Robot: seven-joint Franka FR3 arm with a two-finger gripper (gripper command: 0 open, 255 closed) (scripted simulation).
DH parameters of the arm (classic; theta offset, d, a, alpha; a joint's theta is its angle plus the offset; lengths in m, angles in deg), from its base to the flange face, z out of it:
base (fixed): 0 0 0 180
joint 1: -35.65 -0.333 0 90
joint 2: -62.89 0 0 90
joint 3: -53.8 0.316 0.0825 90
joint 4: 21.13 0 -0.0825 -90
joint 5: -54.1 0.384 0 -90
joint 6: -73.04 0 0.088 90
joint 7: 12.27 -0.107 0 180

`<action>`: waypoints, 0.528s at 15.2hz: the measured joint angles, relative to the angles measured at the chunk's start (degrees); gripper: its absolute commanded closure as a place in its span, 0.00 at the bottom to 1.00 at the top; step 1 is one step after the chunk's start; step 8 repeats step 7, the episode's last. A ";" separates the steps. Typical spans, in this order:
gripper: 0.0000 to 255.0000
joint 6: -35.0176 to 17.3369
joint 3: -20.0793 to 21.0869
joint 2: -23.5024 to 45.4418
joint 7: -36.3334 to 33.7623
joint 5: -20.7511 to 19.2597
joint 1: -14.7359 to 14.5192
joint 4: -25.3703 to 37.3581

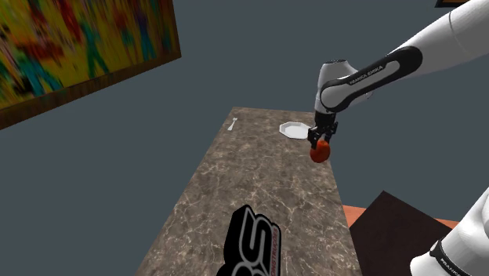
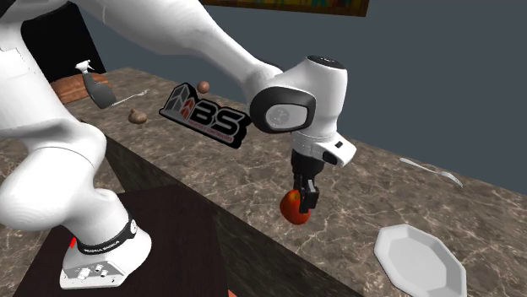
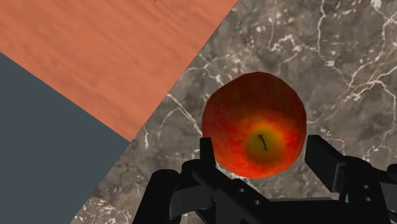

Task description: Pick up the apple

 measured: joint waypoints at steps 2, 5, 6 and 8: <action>1.00 1.55 0.00 -0.98 0.04 -0.06 0.00 0.58; 1.00 3.86 -0.01 -2.34 0.09 -0.15 0.01 1.54; 1.00 4.73 -0.02 -2.76 0.16 -0.17 0.03 1.99; 1.00 5.14 0.00 -3.05 0.14 -0.18 0.01 2.11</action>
